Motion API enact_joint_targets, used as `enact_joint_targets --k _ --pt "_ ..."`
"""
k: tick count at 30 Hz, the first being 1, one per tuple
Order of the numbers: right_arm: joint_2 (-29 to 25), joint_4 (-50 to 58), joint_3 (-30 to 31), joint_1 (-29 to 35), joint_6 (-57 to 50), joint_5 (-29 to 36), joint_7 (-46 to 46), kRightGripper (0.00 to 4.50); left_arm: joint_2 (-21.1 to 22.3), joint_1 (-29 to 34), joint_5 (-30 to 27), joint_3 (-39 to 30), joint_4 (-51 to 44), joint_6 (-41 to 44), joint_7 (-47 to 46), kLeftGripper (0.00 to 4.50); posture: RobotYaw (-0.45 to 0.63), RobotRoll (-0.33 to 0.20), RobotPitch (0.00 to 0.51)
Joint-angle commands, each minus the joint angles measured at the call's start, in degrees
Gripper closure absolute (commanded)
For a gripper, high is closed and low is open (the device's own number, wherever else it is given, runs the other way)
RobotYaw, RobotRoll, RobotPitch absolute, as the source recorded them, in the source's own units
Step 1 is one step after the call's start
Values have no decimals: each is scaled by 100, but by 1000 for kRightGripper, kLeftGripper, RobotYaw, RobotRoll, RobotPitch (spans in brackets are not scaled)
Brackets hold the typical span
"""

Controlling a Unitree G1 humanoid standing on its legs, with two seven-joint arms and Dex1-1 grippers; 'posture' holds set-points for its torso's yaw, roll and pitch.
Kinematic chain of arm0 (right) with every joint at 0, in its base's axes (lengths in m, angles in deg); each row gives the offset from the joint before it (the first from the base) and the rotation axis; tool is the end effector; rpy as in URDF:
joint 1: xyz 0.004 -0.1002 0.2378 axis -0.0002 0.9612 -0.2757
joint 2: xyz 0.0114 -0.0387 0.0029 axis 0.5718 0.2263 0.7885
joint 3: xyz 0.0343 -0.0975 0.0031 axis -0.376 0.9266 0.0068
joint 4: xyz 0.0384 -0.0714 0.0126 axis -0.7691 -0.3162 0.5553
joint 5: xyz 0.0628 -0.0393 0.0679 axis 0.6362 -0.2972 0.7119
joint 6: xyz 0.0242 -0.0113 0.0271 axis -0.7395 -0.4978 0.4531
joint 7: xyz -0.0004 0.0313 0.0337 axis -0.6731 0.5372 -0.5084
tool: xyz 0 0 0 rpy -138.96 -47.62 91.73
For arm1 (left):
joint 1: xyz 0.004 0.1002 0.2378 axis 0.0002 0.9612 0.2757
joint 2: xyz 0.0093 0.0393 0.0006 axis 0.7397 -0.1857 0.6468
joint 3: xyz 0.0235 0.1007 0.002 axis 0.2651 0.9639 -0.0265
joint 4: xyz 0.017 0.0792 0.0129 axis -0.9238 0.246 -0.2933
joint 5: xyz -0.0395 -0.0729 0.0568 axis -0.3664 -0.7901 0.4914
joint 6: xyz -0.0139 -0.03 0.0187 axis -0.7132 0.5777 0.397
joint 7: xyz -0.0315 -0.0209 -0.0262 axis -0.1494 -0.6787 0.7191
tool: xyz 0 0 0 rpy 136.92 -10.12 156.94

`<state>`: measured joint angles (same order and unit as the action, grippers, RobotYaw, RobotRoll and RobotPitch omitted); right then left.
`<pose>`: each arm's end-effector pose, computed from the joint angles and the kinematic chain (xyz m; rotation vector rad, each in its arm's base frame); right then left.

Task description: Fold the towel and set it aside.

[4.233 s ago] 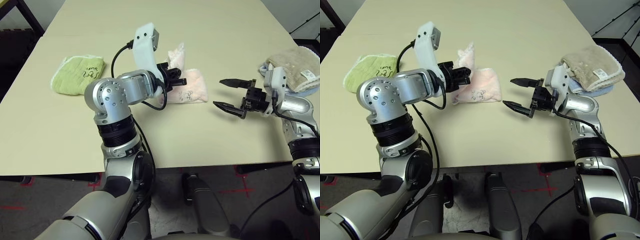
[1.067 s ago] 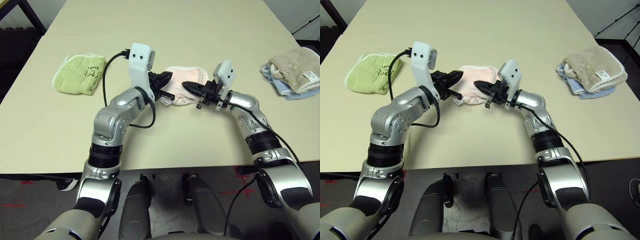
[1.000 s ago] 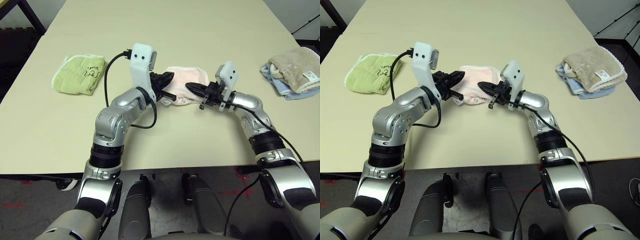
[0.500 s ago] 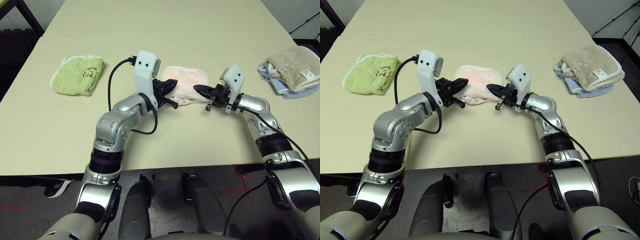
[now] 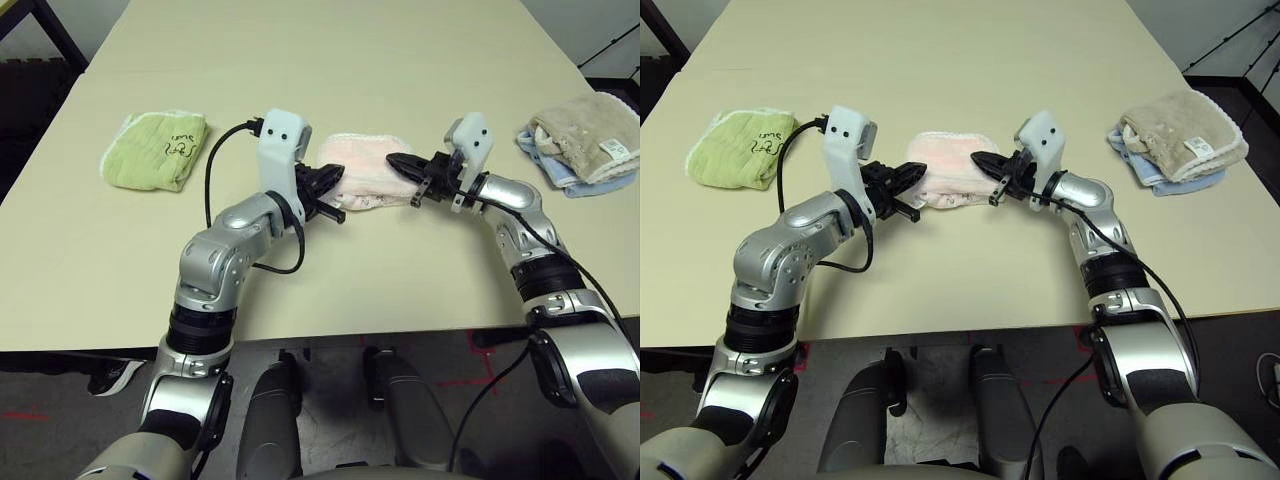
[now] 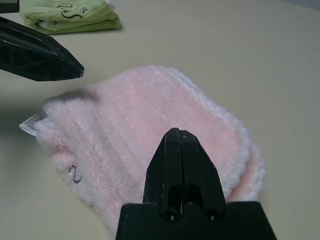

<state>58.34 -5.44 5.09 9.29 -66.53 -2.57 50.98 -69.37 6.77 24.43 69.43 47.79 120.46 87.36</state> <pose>0.3380 -0.1921 0.1601 -0.2854 -0.1687 0.8758 0.2736 0.1300 0.1898 -0.0002 0.0794 -0.6568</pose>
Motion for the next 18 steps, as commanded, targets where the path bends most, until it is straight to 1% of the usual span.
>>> enact_joint_targets --k 1,4,8,14,18 --pt "-55 -41 -22 216 29 -9 41 4500 -29 10 40 137 -20 -2 74 4481 -155 0 247" --pt "-60 0 -5 349 4 -33 17 4500 -104 121 61 260 69 -55 103 4481 -166 0 250" --pt "-55 55 12 431 -46 -46 -9 4500 -73 200 273 592 340 -290 275 4481 -181 0 259" --pt "-14 162 38 483 -115 -45 -47 4500 -113 173 580 776 1074 -784 440 4481 -201 0 261" --pt "-6 234 32 482 -158 -28 -66 4500 -44 110 770 798 1378 -1020 537 4481 -205 0 256"
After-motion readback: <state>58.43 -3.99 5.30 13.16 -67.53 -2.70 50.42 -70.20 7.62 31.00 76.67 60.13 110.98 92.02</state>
